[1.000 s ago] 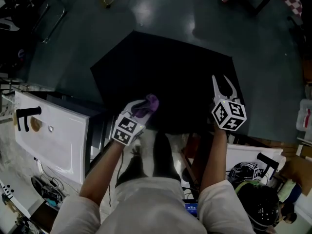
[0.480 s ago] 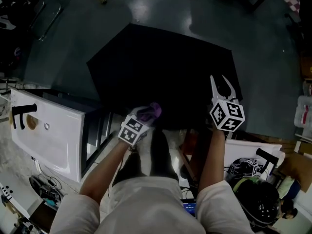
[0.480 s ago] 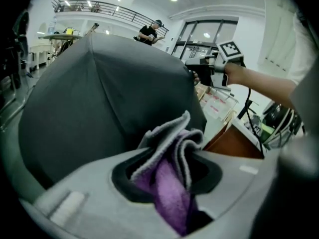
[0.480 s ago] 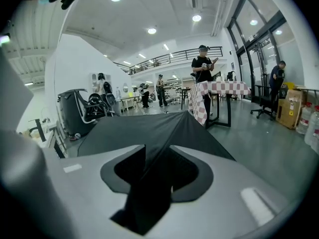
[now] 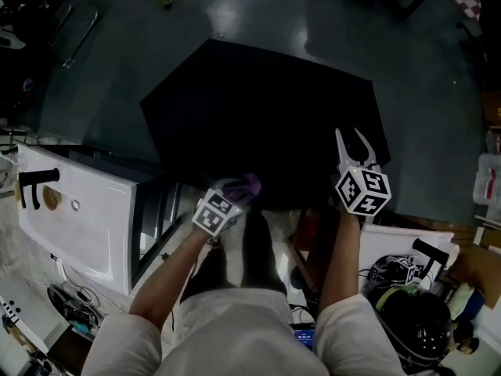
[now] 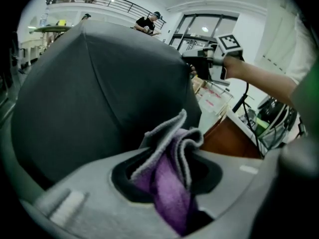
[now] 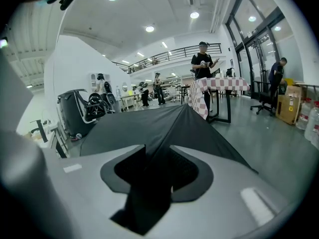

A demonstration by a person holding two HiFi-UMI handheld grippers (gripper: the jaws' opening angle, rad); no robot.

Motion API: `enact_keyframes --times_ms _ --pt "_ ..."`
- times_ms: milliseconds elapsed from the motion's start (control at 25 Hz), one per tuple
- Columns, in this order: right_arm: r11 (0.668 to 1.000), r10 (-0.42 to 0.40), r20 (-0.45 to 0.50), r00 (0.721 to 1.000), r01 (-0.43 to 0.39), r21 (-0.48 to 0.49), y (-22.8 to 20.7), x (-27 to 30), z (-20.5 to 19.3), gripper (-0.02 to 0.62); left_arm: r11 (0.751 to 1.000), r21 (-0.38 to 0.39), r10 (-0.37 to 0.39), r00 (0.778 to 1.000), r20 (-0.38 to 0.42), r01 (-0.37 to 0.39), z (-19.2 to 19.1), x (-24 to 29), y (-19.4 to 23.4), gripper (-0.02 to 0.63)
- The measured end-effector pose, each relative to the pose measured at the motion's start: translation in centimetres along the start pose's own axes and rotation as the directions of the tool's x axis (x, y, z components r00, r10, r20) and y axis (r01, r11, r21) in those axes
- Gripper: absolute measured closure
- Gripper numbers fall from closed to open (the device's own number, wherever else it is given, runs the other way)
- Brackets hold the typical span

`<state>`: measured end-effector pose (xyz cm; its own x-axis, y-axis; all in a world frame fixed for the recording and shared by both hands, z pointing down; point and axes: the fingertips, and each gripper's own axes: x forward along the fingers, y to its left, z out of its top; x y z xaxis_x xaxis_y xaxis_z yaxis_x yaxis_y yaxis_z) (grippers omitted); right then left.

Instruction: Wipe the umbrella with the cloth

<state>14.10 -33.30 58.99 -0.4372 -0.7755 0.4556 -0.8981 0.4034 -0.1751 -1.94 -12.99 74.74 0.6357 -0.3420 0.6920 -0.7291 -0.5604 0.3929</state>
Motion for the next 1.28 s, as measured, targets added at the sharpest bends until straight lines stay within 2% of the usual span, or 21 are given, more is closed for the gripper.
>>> enact_keyframes --times_ms 120,280,520,680,800,1000,1280 --pt "1.000 0.006 -0.011 1.000 -0.007 -0.007 0.5 0.0 0.1 0.445 1.000 0.008 0.018 0.999 0.040 -0.019 2.3 -1.5 0.3 0.468" --pt "1.000 0.011 -0.025 1.000 -0.011 0.006 1.1 -0.2 0.1 0.445 0.998 0.029 0.048 0.985 0.167 -0.054 8.1 -4.7 0.9 0.468" --pt "0.999 0.020 -0.035 0.999 -0.019 0.025 1.3 -0.6 0.7 0.442 0.985 0.077 0.115 0.927 0.357 -0.152 19.3 -9.6 3.4 0.468" --pt "0.999 0.035 -0.053 0.998 -0.034 0.024 1.3 -0.4 0.8 0.439 0.972 0.085 0.162 0.890 0.427 -0.218 26.1 -11.1 5.7 0.468" --pt "0.999 0.043 -0.069 0.997 -0.041 0.030 1.4 0.0 0.7 0.434 0.966 0.086 0.181 0.874 0.450 -0.245 30.1 -11.2 7.2 0.468" --pt "0.998 0.046 -0.076 0.996 -0.043 0.038 1.3 0.8 0.7 0.431 0.961 0.097 0.193 0.877 0.439 -0.260 34.3 -9.5 9.3 0.468" --pt "0.998 0.051 -0.073 0.996 -0.047 0.050 1.1 1.9 0.6 0.434 0.955 0.150 0.189 0.914 0.360 -0.257 35.0 -6.0 11.1 0.468"
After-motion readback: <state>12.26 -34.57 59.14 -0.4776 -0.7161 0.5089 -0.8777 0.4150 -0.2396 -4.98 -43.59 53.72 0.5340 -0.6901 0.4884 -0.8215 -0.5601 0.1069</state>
